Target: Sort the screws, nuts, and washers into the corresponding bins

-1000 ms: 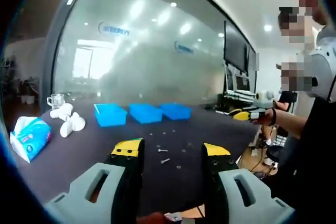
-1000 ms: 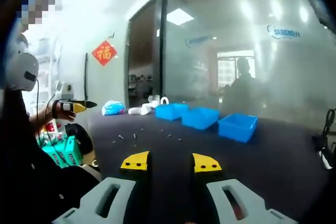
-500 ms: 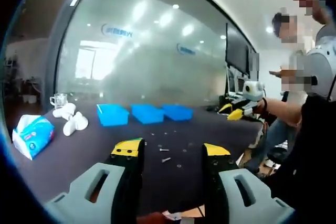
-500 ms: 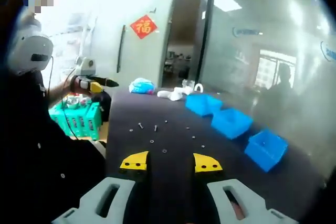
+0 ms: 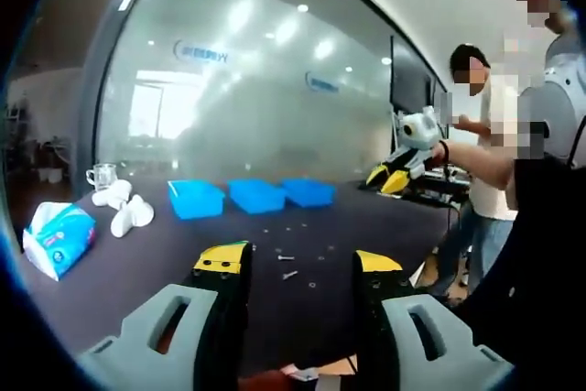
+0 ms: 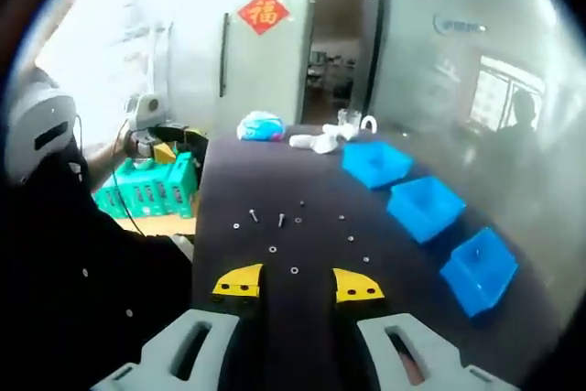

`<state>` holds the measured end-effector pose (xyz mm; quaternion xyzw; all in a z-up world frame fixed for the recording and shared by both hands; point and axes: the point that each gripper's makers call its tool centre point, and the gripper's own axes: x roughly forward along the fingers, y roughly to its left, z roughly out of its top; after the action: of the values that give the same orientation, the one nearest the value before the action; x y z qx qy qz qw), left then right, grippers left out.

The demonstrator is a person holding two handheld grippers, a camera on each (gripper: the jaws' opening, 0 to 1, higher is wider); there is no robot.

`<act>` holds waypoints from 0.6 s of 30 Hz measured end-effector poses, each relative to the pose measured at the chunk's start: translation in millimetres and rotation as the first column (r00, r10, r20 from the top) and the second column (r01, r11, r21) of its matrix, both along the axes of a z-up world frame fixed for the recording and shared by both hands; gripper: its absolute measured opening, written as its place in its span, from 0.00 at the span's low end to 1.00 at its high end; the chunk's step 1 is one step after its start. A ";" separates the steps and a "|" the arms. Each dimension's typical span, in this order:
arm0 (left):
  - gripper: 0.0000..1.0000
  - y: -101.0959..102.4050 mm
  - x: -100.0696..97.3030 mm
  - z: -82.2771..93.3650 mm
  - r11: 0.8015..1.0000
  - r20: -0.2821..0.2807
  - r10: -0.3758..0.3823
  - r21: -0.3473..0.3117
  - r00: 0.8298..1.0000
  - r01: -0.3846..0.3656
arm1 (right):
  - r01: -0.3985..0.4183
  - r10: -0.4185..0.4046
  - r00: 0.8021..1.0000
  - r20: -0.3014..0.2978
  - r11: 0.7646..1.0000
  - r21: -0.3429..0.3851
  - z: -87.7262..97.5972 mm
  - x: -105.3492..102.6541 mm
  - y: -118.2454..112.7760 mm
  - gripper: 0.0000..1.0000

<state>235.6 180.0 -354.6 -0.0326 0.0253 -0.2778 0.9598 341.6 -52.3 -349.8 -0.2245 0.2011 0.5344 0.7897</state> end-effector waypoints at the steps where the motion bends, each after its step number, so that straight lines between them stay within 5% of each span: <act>1: 0.38 0.1 0.2 0.0 1.000 0.000 0.000 0.000 1.000 0.000 | -0.014 0.014 1.000 -0.002 1.000 -0.024 0.1 -0.6 4.7 0.23; 18: 0.38 9.5 1.0 -0.8 1.000 0.002 0.008 -0.011 1.000 -0.008 | -0.101 0.088 0.994 -0.071 0.971 -0.218 -23.2 11.8 81.7 0.19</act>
<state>236.7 189.5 -355.4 -0.0377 0.0227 -0.2739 0.9607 353.4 29.4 -372.9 -0.3042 0.2724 0.5521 0.7270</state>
